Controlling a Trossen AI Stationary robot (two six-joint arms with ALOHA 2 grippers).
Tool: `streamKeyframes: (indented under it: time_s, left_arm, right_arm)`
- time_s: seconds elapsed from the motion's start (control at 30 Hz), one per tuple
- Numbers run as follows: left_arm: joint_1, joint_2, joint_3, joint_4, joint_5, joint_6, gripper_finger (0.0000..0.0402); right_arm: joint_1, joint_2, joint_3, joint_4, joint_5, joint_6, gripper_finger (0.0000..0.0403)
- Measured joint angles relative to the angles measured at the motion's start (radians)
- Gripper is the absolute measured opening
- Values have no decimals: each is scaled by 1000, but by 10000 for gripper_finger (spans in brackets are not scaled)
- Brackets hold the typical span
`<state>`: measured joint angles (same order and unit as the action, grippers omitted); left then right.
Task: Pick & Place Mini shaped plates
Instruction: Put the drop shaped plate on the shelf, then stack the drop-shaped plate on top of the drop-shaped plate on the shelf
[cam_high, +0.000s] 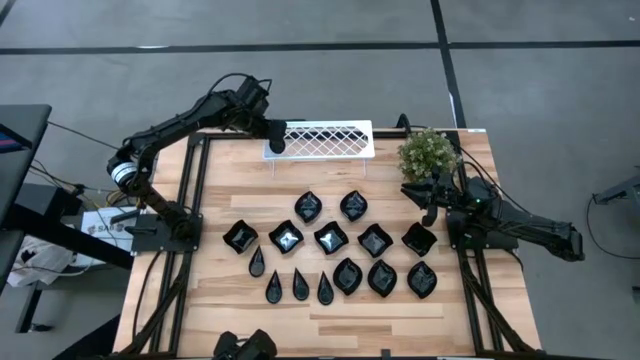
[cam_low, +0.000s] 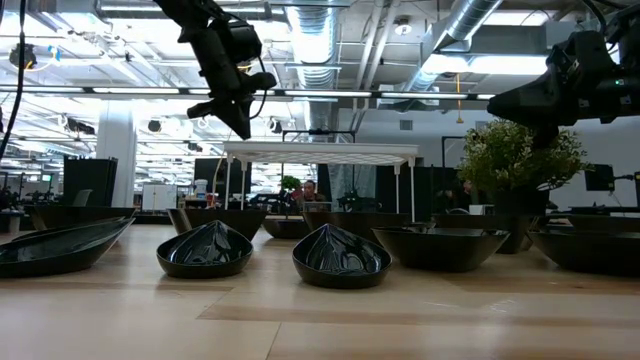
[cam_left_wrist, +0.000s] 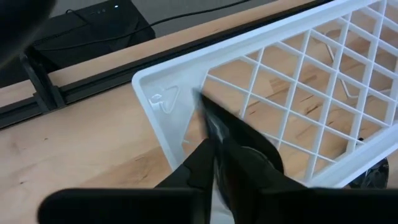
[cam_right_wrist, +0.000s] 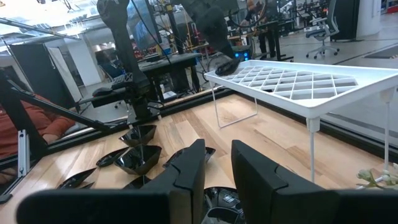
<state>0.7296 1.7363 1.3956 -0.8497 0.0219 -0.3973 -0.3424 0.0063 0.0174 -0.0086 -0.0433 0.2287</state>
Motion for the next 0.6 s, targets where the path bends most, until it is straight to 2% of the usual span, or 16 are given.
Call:
streamKeyframes:
  time_s: [0.27,0.6]
  left_arm:
    - [0,0,0,5,-11,27,72]
    - [0,-27,-1,1,-22,27,77]
  right_arm:
    - [0,0,0,0,0,0,74]
    - [0,0,0,0,0,0,74]
